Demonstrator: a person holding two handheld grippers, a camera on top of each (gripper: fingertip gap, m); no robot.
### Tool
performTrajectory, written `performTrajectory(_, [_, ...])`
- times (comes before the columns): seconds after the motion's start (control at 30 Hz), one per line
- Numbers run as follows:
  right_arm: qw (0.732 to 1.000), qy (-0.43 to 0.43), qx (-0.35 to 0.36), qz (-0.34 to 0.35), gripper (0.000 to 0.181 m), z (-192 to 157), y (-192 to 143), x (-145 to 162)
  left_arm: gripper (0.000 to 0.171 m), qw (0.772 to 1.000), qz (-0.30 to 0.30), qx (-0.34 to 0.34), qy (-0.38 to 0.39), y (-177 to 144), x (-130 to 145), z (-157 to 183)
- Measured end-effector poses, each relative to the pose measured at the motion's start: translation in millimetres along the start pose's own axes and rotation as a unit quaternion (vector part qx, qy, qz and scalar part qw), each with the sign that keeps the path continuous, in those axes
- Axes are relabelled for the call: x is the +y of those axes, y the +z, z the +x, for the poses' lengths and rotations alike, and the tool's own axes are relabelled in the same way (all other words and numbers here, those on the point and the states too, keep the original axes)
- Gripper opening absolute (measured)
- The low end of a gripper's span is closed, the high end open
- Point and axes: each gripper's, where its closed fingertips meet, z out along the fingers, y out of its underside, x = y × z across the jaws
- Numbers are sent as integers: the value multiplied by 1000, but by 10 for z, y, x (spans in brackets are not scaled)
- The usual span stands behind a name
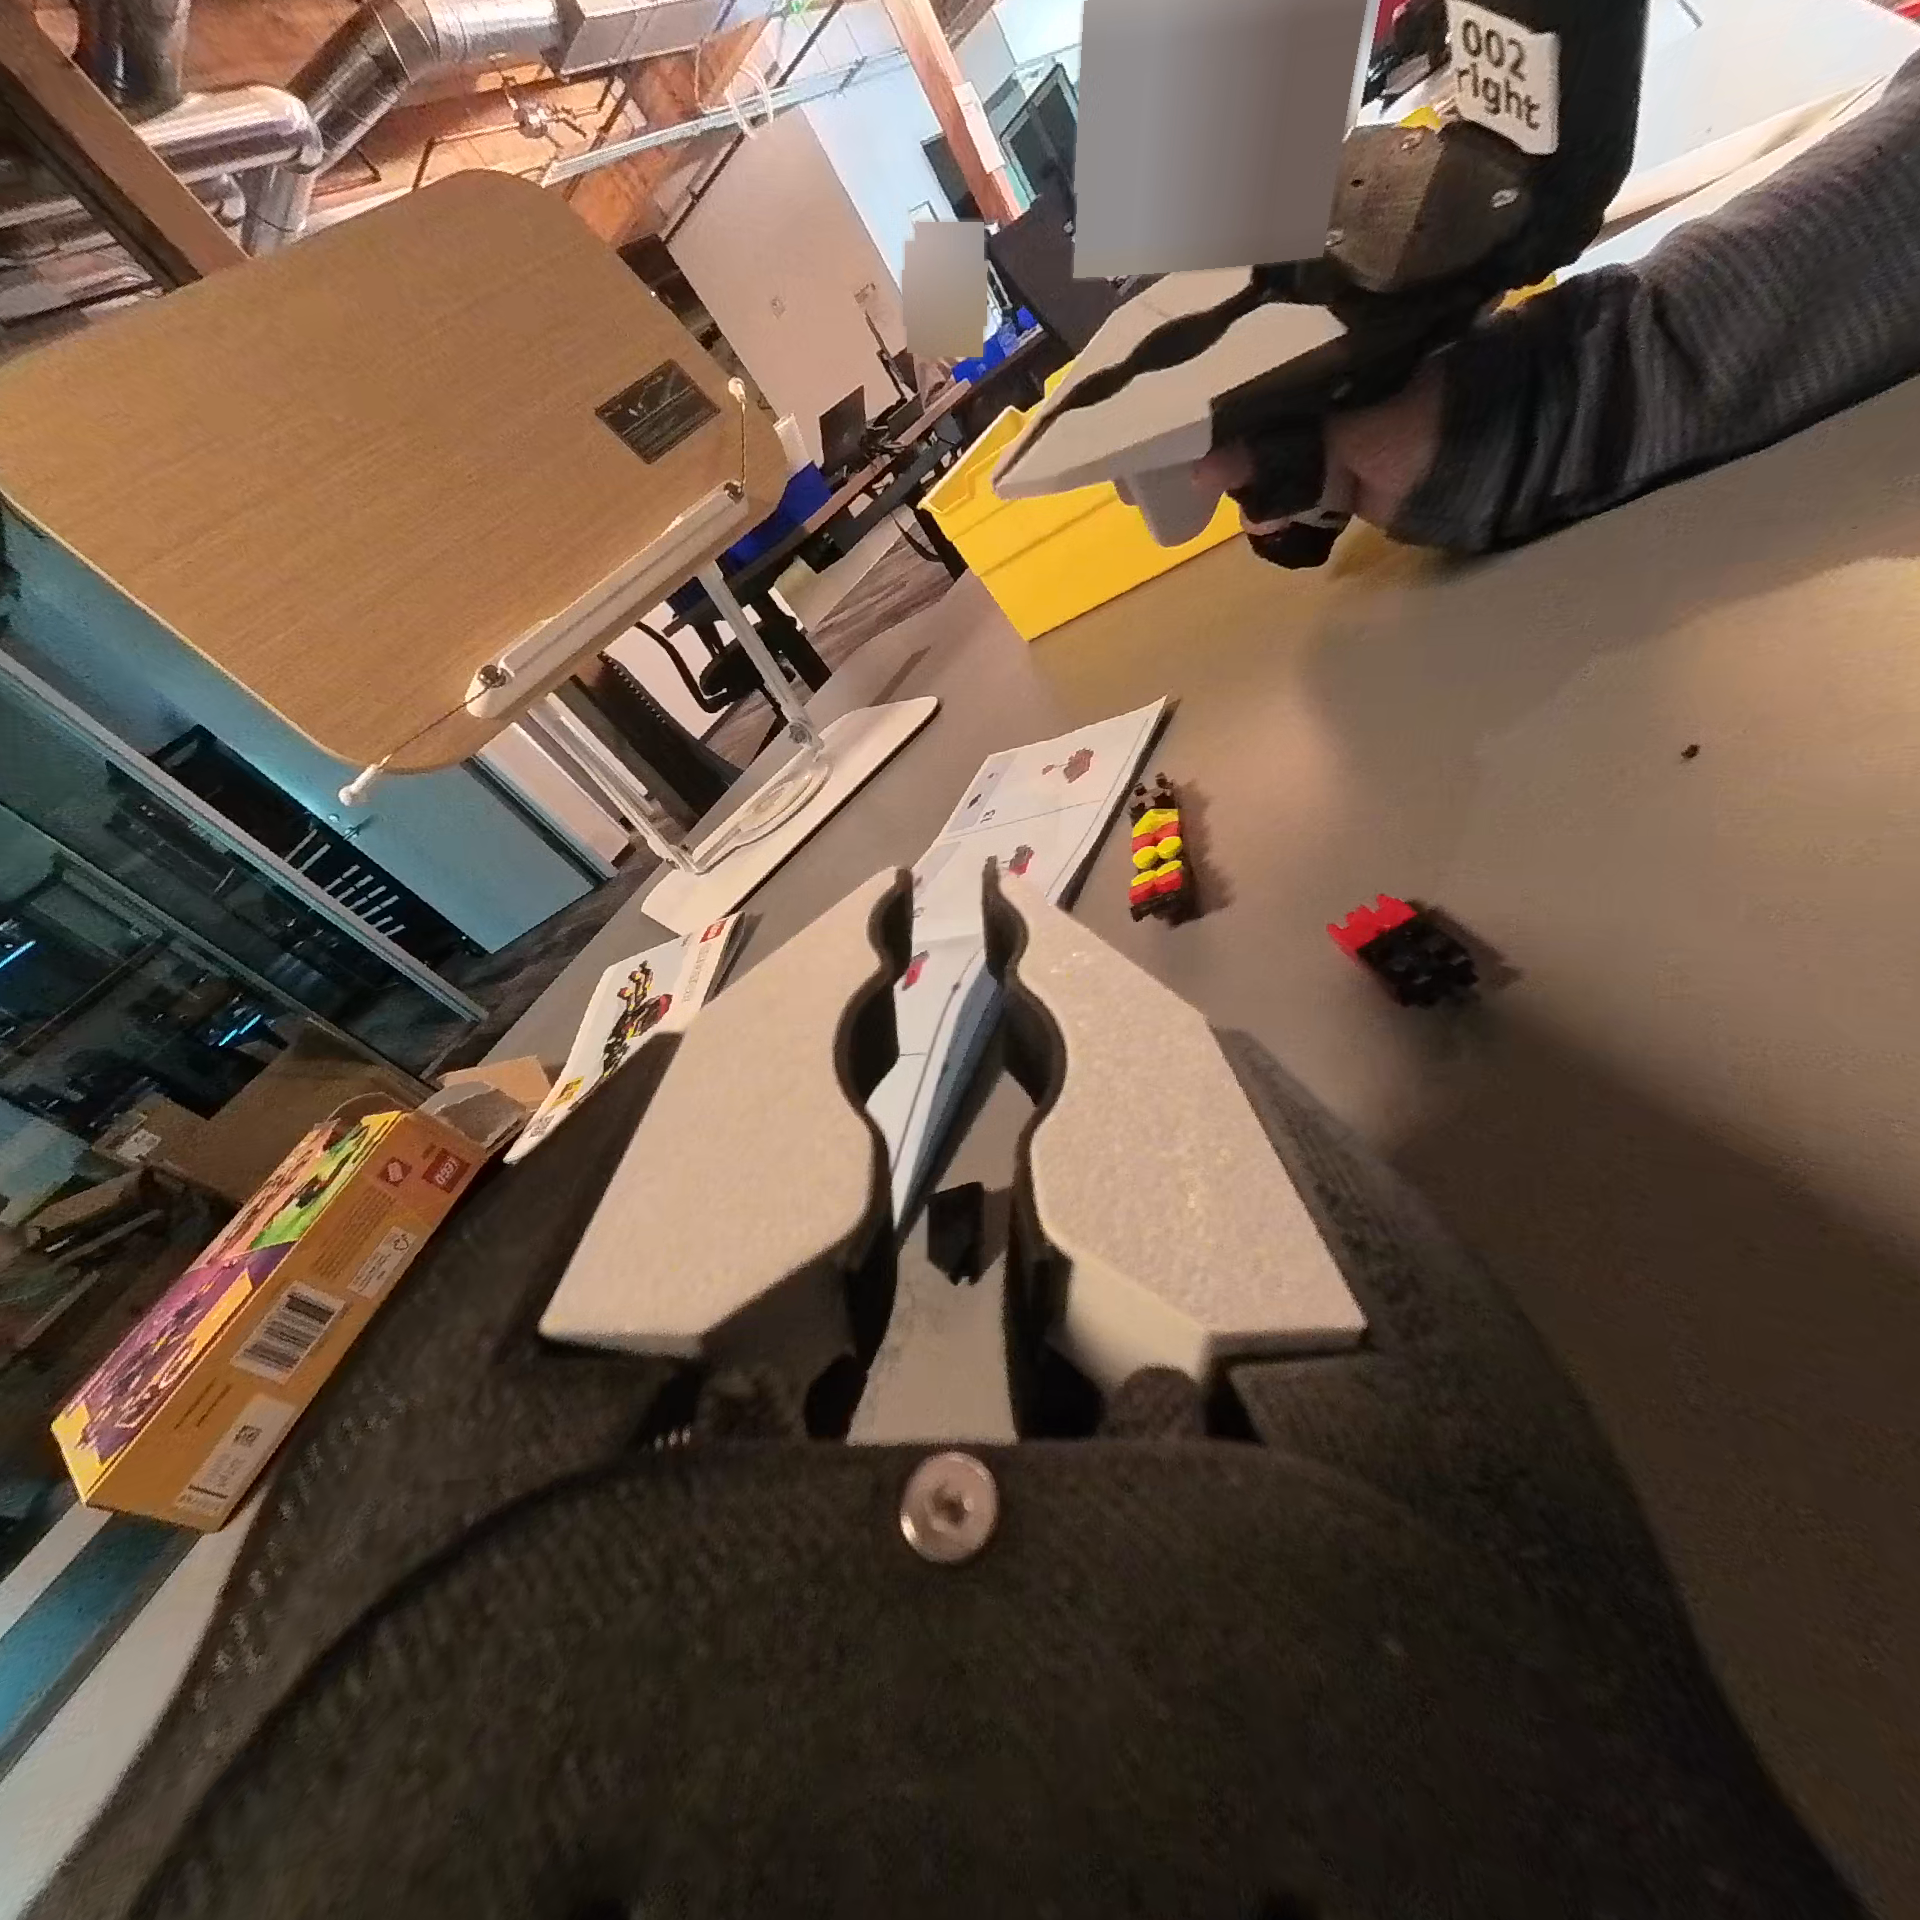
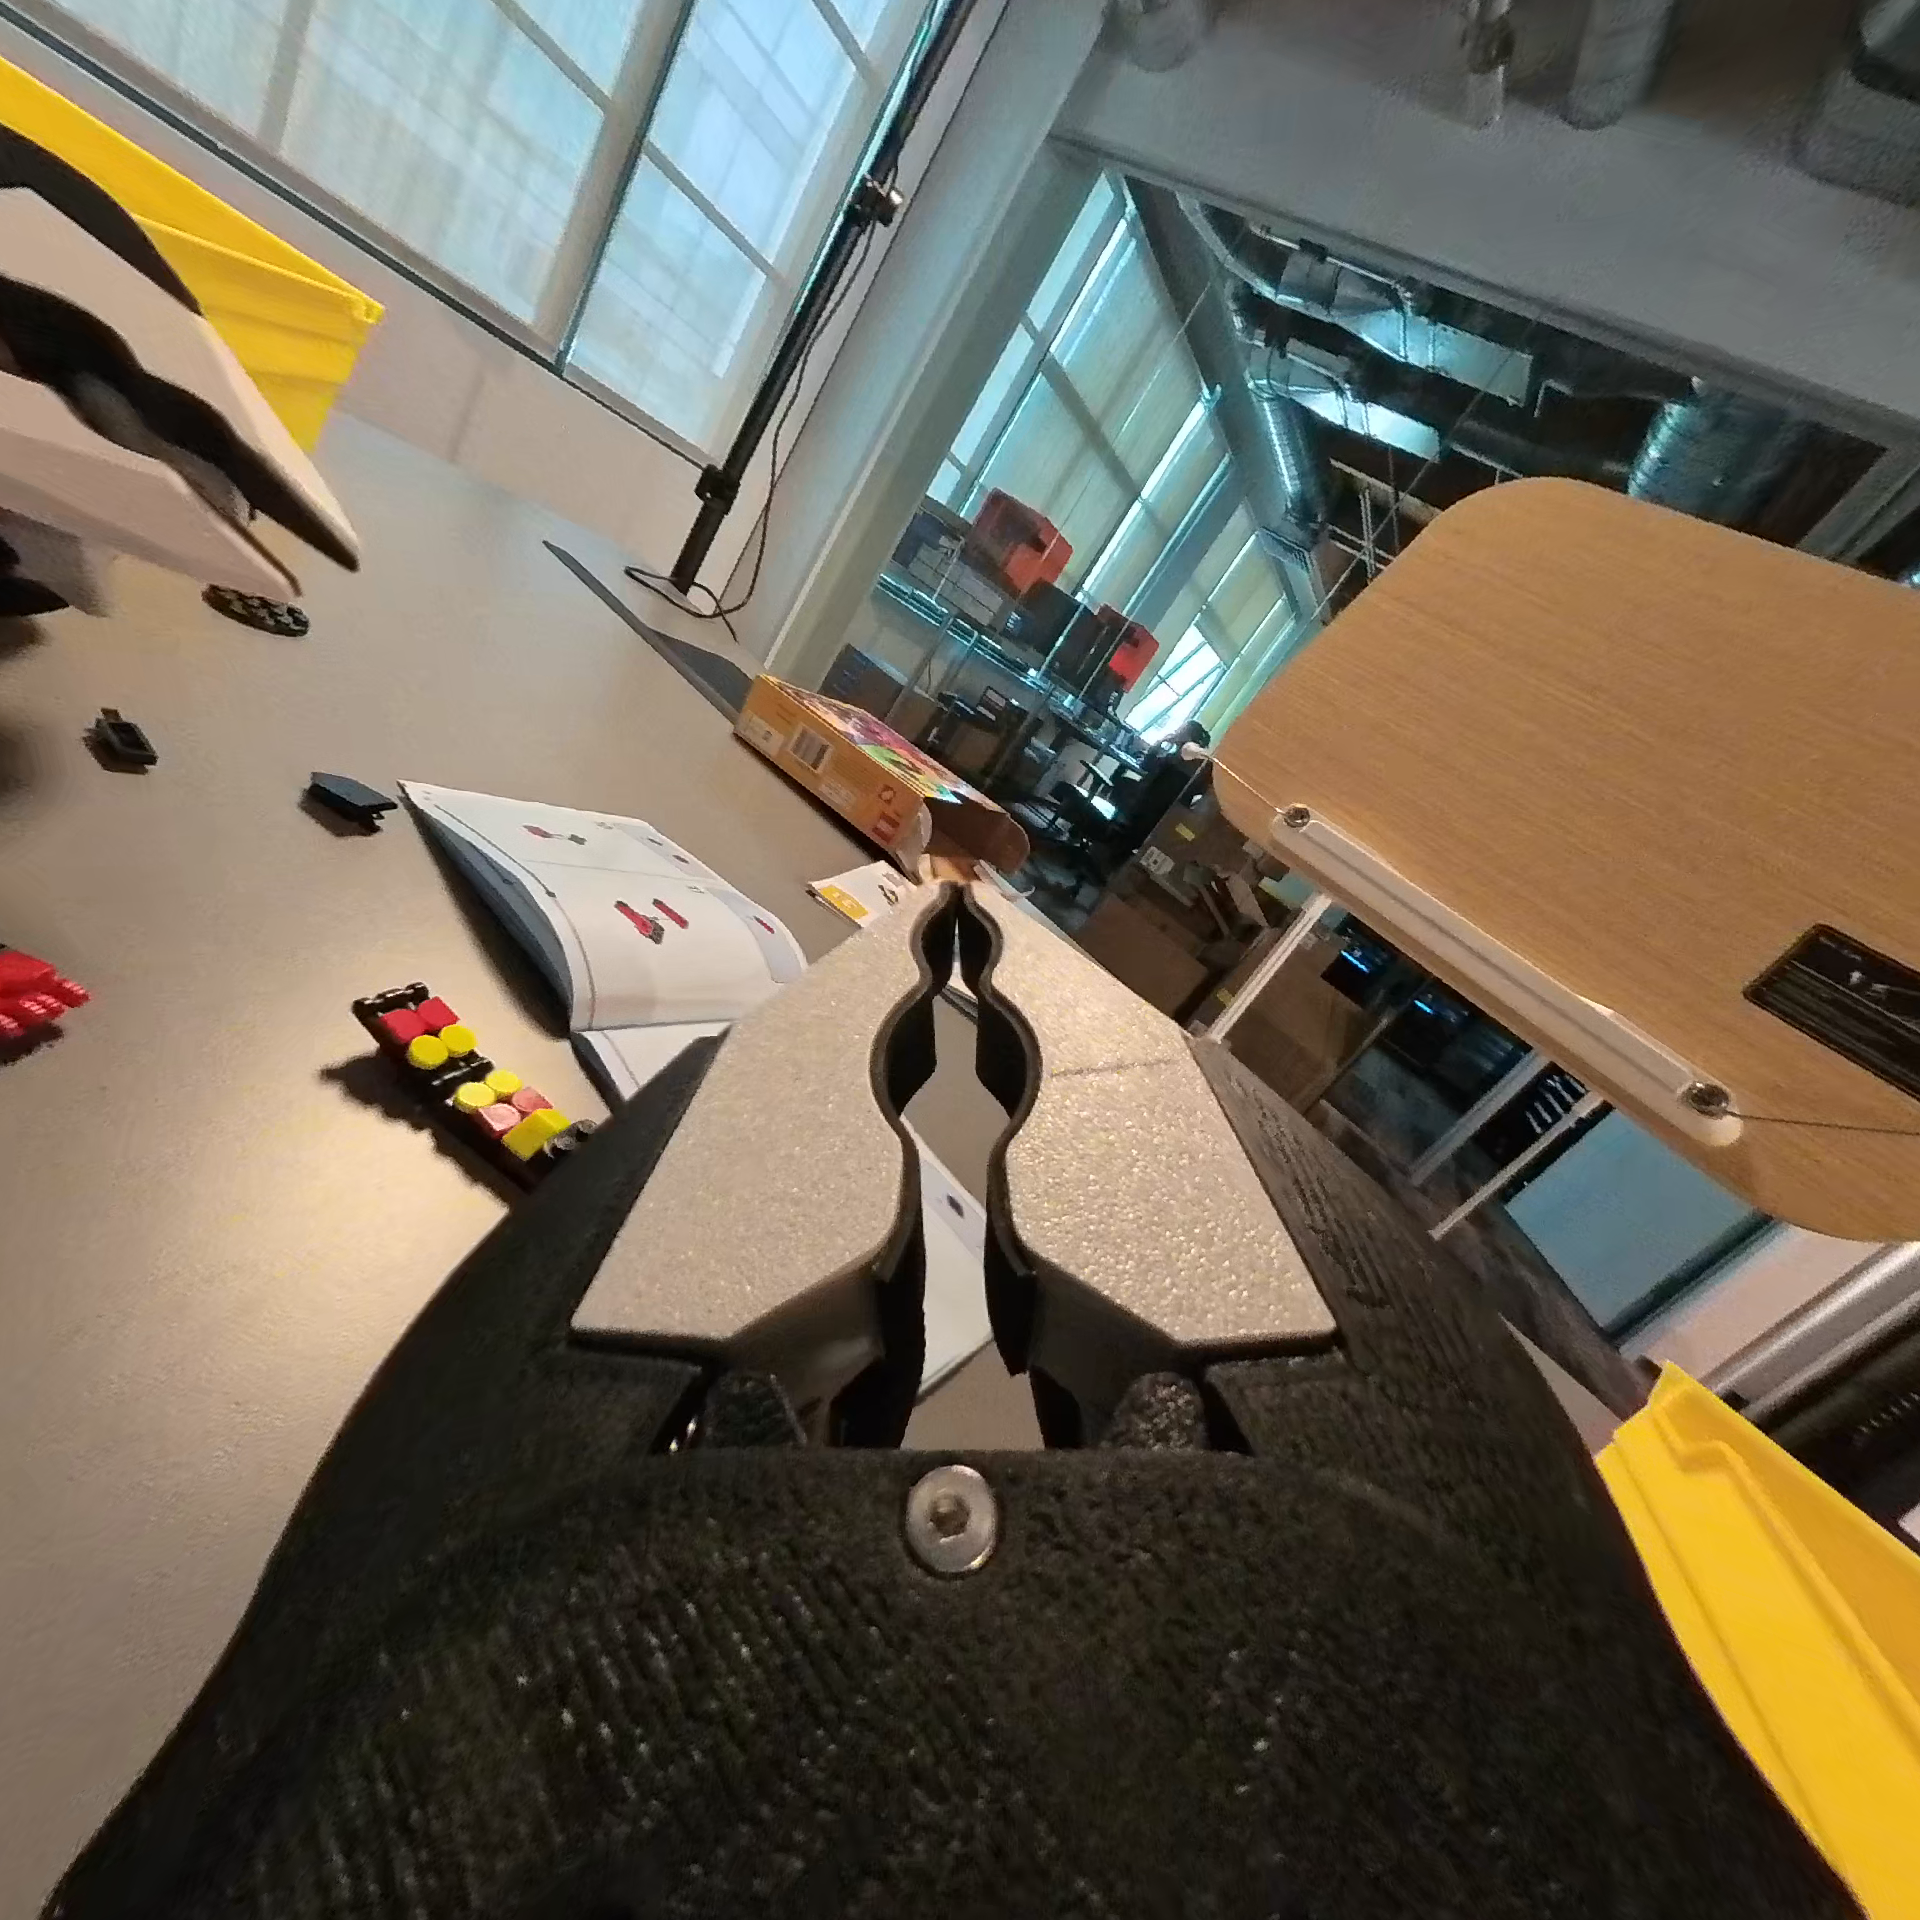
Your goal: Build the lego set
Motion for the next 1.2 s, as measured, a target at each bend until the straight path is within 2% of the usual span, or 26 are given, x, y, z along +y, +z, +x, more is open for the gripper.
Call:
performTrajectory(0.57, [1000,2,-15,6,0,-34,-14,-11,13,999,2,-30,-9,-55,-128,-11])
performTrajectory(0.67, [1000,-8,-15,6,0,-45,-13,-19,13,998,22,-46,-33,-201,-344,-54])
performTrajectory(0.73, [1000,-13,-13,2,0,-44,-7,-3,14,997,22,-40,-55,-371,-502,-55])
performTrajectory(0.77, [1000,-14,-11,0,0,-36,-3,7,16,997,5,-33,-70,-470,-525,-54])
performTrajectory(0.93, [1000,-11,3,-12,0,30,5,66,26,976,-96,-50,-191,-1252,-434,-256])
performTrajectory(1.03, [1000,-10,15,-22,0,76,11,112,26,951,-137,-106,-255,-1875,-333,-598])
performTrajectory(1.13, [999,-12,28,-35,0,120,17,161,27,918,-209,-200,-270,-2533,-98,-1043])
performTrajectory(1.2, [998,-18,37,-46,0,145,22,195,27,901,-254,-221,-274,-2834,34,-1229])
